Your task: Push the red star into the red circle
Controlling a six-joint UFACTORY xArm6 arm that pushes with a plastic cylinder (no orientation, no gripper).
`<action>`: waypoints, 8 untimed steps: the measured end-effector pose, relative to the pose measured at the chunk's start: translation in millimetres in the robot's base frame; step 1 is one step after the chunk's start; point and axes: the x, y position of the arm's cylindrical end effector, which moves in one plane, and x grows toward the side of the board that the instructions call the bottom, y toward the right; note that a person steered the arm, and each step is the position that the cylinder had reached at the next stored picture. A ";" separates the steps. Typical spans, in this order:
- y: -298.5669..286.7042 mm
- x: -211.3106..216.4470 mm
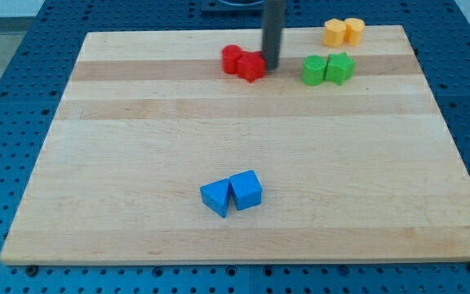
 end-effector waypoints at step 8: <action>-36.1 17.1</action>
